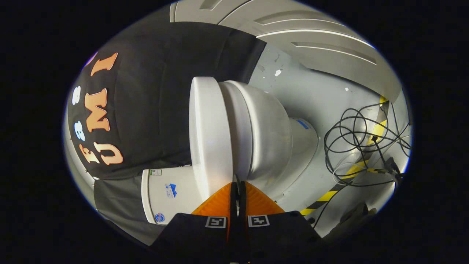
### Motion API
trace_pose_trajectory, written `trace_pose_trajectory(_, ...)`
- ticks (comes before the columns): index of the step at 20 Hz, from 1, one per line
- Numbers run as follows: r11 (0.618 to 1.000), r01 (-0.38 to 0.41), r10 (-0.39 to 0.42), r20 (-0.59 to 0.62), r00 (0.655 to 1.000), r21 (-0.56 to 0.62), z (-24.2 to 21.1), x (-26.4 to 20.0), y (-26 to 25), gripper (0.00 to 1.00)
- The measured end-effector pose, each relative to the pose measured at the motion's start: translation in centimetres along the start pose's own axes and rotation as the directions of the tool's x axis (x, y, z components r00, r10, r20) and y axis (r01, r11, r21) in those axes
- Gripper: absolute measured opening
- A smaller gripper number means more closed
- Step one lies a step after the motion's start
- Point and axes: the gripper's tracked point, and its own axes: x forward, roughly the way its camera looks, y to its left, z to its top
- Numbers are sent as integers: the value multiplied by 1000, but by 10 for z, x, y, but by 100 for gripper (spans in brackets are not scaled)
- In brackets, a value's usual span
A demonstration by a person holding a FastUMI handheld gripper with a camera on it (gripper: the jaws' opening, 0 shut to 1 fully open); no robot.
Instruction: Open the toilet lid.
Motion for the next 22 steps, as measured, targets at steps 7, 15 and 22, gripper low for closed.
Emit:
trace_pose_trajectory(7, 998, 23, -22, 21, 1000, -51, 1, 1, 1, 8)
trace_pose_trajectory(15, 992, 36, -32, 36, 999, -119, 2, -3, 9, 8)
trace_pose_trajectory(22, 980, 31, -15, 78, 997, -196, 2, -11, 26, 8)
